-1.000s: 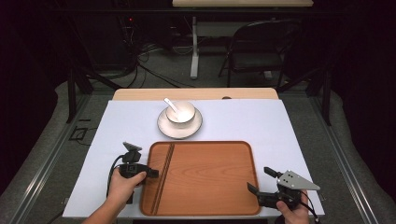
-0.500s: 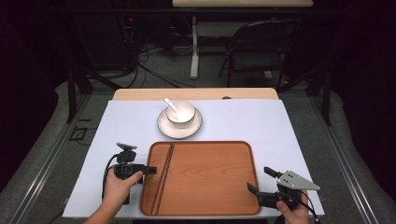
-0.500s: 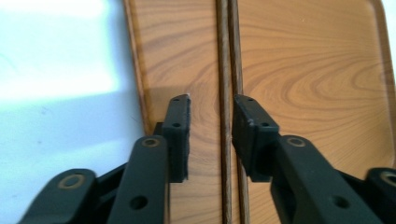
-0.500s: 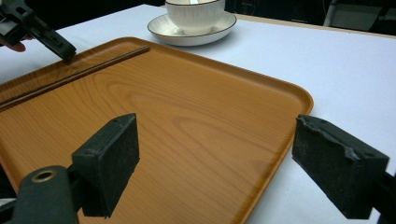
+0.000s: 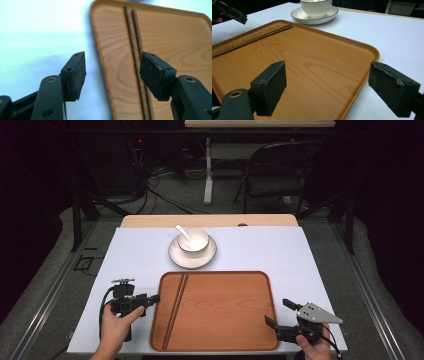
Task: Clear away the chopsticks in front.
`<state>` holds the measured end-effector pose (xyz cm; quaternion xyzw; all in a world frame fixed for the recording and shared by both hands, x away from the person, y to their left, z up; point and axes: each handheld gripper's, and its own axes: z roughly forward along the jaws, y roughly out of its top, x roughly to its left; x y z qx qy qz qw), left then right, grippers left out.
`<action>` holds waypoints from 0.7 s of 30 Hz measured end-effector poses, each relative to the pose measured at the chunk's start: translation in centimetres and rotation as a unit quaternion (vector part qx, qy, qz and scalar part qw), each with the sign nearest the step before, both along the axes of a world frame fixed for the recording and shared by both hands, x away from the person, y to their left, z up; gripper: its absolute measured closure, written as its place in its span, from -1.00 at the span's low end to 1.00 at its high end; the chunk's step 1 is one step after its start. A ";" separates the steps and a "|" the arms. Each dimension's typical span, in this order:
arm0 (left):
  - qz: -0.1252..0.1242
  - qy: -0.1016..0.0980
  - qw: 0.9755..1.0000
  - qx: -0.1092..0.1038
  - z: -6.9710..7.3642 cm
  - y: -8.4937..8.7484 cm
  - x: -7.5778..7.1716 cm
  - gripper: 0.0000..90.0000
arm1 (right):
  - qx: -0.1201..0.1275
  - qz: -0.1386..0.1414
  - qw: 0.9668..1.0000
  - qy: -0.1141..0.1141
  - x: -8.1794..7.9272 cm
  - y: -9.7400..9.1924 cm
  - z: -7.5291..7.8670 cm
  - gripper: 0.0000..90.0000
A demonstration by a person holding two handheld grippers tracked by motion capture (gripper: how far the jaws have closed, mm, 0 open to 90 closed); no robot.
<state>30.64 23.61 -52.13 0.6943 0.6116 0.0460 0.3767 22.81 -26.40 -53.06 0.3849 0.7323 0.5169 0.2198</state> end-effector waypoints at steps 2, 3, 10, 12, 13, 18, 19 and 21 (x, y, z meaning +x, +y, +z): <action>0.002 -0.015 1.000 0.004 0.0 0.2 -0.3 -0.15 | 0.000 0.000 1.000 0.000 0.0 0.0 0.0 -0.68; 0.004 -0.022 1.000 0.006 -0.1 0.3 -0.5 -0.15 | 0.000 0.000 1.000 0.000 0.0 0.0 0.0 -0.68; 0.020 -0.055 0.998 -0.003 -1.0 0.9 -1.5 -0.17 | 0.001 -0.001 1.000 0.001 0.0 0.0 0.0 -0.68; 0.028 -0.062 0.998 -0.006 -1.1 1.2 -1.6 -0.18 | 0.001 -0.001 1.000 0.001 0.0 0.0 0.0 -0.68; 0.031 -0.065 0.997 -0.004 -1.1 1.3 -1.7 -0.20 | 0.001 0.000 1.000 0.001 0.0 0.0 0.0 -0.68; 0.048 -0.076 0.996 -0.005 -1.4 2.0 -1.9 -0.20 | 0.001 0.000 1.000 0.000 0.0 0.0 0.0 -0.68; 0.051 -0.077 0.996 -0.004 -1.5 2.1 -1.9 -0.20 | 0.001 0.000 1.000 0.000 0.0 0.0 0.0 -0.68; 0.053 -0.074 0.996 -0.002 -1.7 2.3 -1.9 -0.20 | 0.001 0.000 1.000 0.000 0.0 0.0 0.0 -0.68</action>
